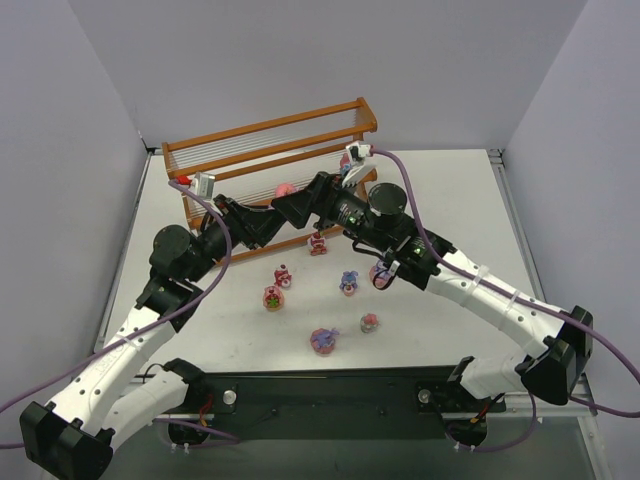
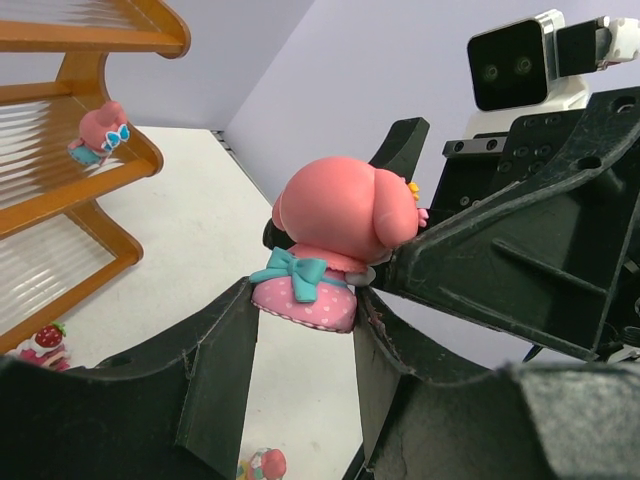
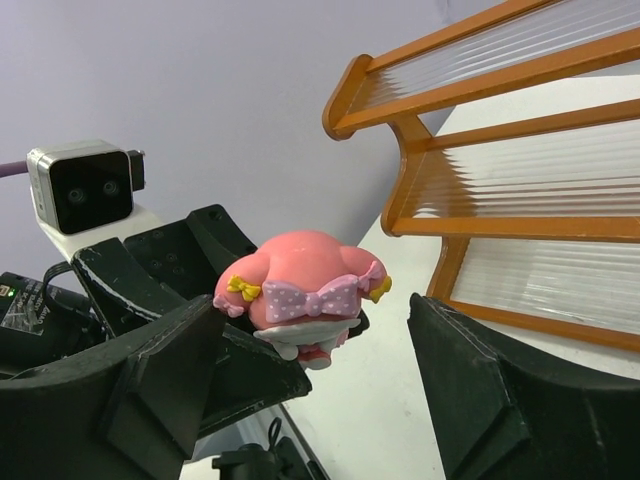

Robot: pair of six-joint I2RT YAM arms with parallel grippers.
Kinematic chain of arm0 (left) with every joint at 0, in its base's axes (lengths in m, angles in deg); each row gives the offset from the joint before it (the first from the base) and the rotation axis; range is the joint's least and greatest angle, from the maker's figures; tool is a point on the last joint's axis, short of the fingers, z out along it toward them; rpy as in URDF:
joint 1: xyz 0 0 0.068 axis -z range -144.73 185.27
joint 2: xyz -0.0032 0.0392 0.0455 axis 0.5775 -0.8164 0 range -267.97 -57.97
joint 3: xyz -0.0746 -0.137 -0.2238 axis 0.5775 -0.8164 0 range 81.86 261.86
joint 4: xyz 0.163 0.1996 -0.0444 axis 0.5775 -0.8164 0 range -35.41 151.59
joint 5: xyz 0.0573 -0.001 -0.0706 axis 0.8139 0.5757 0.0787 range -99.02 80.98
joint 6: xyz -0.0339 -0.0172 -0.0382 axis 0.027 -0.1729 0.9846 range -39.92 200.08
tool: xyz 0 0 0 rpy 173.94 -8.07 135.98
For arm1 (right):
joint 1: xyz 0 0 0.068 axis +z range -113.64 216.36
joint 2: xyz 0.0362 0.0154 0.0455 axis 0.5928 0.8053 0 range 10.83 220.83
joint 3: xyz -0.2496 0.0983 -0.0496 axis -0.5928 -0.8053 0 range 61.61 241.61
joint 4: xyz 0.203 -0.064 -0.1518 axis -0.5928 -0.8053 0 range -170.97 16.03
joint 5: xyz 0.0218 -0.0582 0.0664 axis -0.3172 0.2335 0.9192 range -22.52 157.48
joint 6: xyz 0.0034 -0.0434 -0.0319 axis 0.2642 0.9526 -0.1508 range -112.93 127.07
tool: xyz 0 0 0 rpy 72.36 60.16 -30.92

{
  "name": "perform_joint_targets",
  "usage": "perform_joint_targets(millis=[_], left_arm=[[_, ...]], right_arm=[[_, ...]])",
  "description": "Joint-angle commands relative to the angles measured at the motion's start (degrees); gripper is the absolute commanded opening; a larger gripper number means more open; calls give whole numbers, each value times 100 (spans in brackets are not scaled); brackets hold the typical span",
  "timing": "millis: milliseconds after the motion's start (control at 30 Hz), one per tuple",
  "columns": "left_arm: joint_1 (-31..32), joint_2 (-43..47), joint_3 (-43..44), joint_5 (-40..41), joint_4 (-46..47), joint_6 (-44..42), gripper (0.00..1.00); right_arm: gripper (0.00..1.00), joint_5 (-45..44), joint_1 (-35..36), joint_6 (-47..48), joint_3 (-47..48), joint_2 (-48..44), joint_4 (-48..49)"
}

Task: Place and organize the plastic toys onto the shelf

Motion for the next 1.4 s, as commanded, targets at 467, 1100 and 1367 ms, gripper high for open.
perform_joint_targets(millis=[467,1100,1367], left_arm=[[14,93,20,170,292,-133,0],[22,102,20,355,327,-89,0],[14,102,11,381,353,-72,0]], right_arm=[[69,63,1,-128,546,325,469],[73,-8,98,-31,634,369,170],[69,-52,133,-13,643,386,135]])
